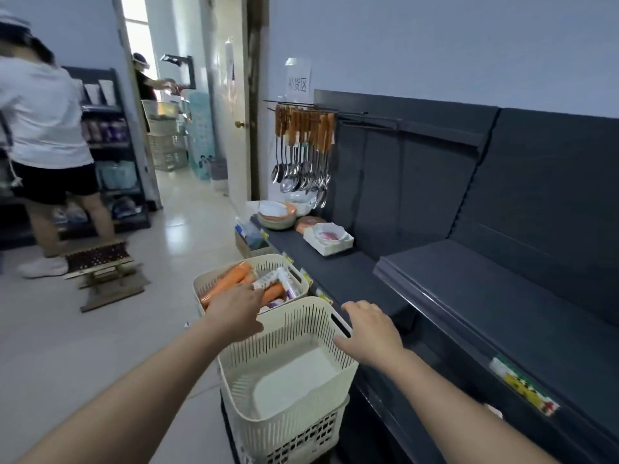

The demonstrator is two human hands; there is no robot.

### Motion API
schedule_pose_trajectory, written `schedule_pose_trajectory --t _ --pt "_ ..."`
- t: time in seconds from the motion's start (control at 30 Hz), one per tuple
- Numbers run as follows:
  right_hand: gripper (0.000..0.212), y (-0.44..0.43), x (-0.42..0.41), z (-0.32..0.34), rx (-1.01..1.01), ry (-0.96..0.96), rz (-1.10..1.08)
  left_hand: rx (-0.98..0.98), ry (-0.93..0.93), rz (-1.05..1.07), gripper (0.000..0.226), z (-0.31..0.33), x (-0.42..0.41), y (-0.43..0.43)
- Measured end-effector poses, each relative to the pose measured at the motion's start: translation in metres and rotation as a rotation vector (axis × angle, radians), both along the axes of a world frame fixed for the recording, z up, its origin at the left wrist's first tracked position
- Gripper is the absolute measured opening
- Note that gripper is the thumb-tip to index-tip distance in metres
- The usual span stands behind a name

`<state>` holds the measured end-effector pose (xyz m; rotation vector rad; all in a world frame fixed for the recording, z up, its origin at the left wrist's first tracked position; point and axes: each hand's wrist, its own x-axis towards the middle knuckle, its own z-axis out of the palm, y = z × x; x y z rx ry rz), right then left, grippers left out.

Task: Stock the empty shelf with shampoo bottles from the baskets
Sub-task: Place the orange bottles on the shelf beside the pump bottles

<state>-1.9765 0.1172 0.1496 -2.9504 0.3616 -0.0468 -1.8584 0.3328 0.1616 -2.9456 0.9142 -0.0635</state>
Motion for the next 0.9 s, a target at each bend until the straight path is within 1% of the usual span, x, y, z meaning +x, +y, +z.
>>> schedule_pose_trajectory --t 0.07,0.27,0.37,0.5,0.57,0.7,0.9 --pt "0.056 0.017 0.026 -0.005 0.025 0.005 0.02 0.006 0.001 0.007 0.062 -0.007 0.02 0.016" --pt "0.05 0.049 0.094 -0.022 0.064 0.066 0.067 0.032 0.077 0.076 0.039 -0.022 0.072 0.046" --pt "0.051 0.054 0.13 -0.033 0.07 0.107 0.088 0.025 0.113 0.12 0.04 -0.035 0.1 0.049" --pt "0.057 0.053 0.181 -0.047 0.118 0.121 0.114 0.082 0.147 0.177 0.044 -0.054 0.141 0.049" --pt "0.054 0.051 0.204 -0.053 0.145 0.132 0.129 0.088 0.169 0.198 0.042 -0.062 0.16 0.049" --pt "0.04 0.05 0.244 -0.066 0.165 0.175 0.151 0.09 0.194 0.233 0.04 -0.078 0.195 0.045" --pt "0.043 0.053 0.29 -0.09 0.231 0.228 0.158 0.097 0.272 0.241 0.04 -0.108 0.244 0.042"
